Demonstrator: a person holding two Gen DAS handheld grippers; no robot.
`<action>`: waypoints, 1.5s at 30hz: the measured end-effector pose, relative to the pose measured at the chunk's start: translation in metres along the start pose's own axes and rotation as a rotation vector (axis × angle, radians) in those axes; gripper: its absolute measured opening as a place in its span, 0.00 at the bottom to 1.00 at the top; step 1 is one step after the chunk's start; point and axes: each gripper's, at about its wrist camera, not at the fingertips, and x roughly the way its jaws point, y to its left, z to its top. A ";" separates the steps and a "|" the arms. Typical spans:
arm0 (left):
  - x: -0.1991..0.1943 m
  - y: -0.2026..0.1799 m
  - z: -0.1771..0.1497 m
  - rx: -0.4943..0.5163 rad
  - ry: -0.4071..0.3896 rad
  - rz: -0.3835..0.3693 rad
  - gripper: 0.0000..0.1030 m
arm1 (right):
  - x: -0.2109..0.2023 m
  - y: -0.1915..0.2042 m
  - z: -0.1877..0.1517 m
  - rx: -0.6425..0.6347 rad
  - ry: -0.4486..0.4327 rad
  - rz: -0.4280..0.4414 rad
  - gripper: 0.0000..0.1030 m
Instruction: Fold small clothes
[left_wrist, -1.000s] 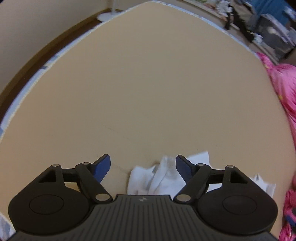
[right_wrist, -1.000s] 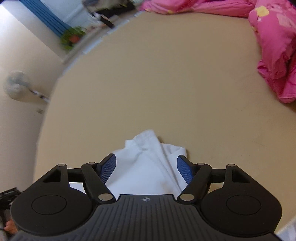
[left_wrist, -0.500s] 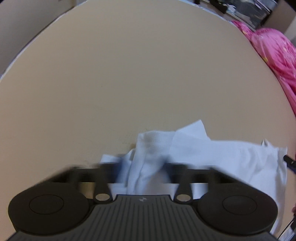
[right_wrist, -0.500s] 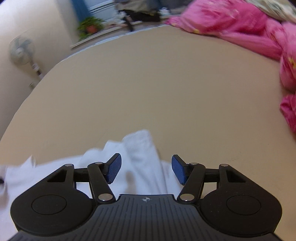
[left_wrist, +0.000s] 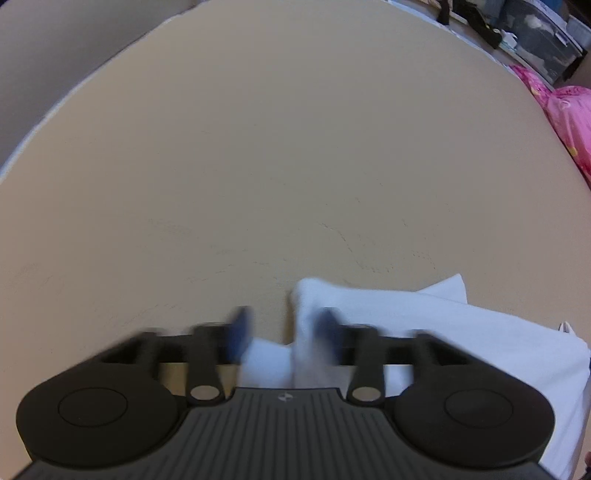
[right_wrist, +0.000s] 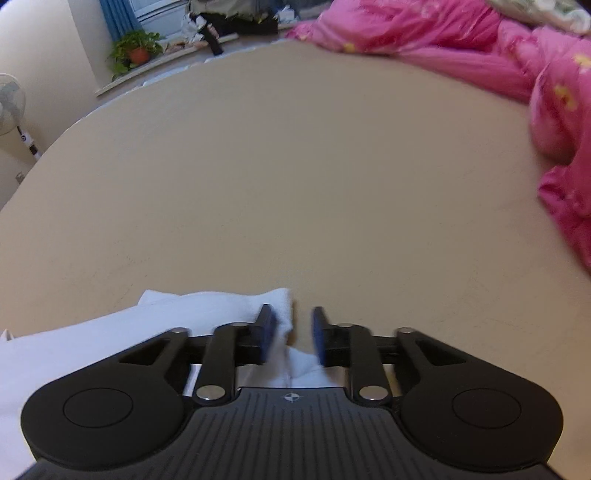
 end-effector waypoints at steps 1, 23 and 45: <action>-0.006 0.001 -0.002 0.009 -0.018 0.017 0.84 | -0.006 -0.005 0.000 0.038 -0.008 -0.005 0.45; -0.181 -0.029 -0.269 0.171 0.004 0.129 0.90 | -0.310 0.021 -0.184 -0.216 -0.170 0.185 0.83; -0.232 -0.039 -0.283 0.180 -0.079 0.159 0.91 | -0.349 0.005 -0.228 -0.167 -0.189 0.192 0.83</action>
